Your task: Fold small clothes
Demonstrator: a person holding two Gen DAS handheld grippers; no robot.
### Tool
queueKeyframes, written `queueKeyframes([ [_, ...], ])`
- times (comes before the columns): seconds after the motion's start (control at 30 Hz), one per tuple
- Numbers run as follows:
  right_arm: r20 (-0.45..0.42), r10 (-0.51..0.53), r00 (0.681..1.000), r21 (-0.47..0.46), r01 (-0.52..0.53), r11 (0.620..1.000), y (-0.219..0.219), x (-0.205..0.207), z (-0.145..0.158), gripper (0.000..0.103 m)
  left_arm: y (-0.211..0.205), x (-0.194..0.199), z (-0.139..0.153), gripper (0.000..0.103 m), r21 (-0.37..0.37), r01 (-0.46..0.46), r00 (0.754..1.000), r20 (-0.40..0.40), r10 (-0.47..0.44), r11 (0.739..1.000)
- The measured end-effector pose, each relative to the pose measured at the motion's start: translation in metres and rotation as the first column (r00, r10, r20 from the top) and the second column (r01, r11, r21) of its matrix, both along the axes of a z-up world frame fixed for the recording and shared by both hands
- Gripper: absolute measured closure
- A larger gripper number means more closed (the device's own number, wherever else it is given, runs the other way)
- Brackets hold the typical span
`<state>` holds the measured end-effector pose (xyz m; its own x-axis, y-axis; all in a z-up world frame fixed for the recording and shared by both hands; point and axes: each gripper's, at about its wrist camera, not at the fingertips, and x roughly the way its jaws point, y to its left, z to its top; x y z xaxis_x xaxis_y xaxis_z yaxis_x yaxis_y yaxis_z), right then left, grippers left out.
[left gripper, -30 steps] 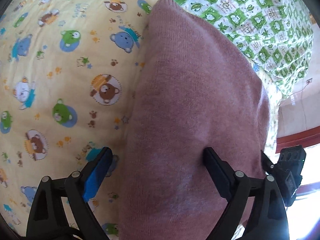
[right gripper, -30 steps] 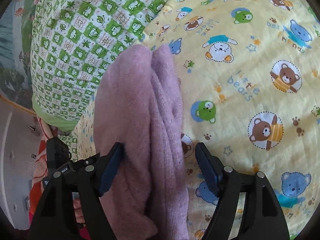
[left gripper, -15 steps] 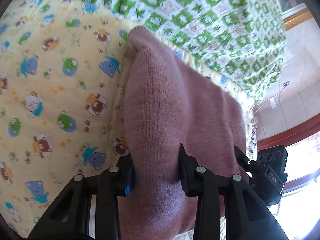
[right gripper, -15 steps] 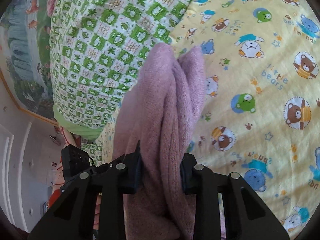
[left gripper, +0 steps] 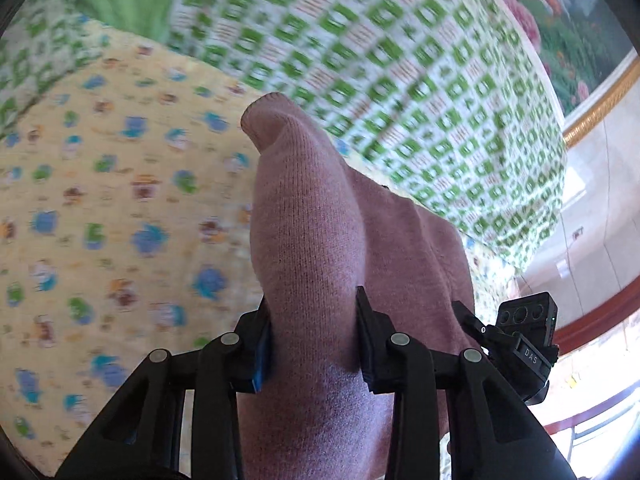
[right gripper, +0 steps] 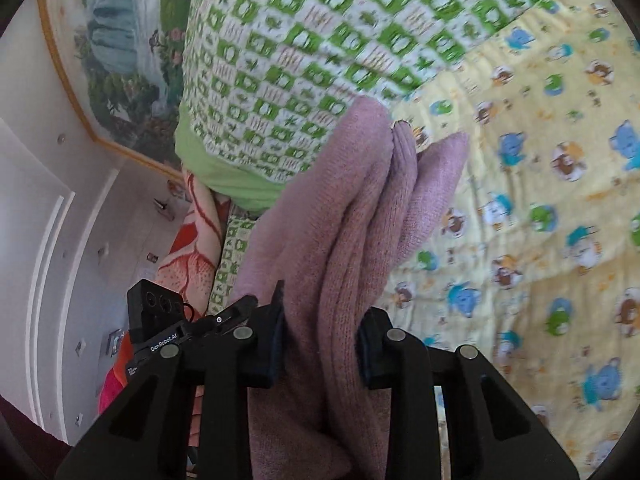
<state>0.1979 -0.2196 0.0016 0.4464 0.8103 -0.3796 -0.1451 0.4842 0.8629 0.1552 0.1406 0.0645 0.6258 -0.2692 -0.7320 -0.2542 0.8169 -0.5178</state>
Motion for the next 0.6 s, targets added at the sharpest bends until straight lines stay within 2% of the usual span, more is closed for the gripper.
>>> queueKeyframes([
  [0.17, -0.054, 0.07, 0.996, 0.051, -0.067, 0.996, 0.06, 0.0, -0.027, 0.073, 0.057, -0.048, -0.019, 0.068, -0.027, -0.082, 0.997, -0.015, 0.081, 0.996],
  [0.3, -0.119, 0.107, 0.987, 0.018, -0.105, 0.994, 0.088, -0.007, -0.053, 0.073, 0.075, -0.063, -0.057, 0.07, -0.031, -0.093, 0.991, -0.102, 0.089, 0.995],
  [0.37, -0.156, 0.112, 0.981, -0.027, -0.118, 0.993, 0.094, -0.011, -0.066, 0.073, 0.08, -0.07, -0.077, 0.07, -0.026, -0.104, 0.984, -0.149, 0.099, 0.994],
  [0.5, -0.223, 0.064, 0.973, -0.092, -0.087, 0.992, 0.086, -0.018, -0.087, 0.073, 0.087, -0.079, -0.09, 0.07, -0.08, -0.11, 0.986, -0.137, 0.099, 0.991],
  [0.6, -0.221, 0.059, 0.974, -0.134, -0.09, 0.987, 0.082, -0.019, -0.091, 0.073, 0.077, -0.072, -0.089, 0.069, -0.034, -0.085, 0.986, -0.147, 0.079, 0.996],
])
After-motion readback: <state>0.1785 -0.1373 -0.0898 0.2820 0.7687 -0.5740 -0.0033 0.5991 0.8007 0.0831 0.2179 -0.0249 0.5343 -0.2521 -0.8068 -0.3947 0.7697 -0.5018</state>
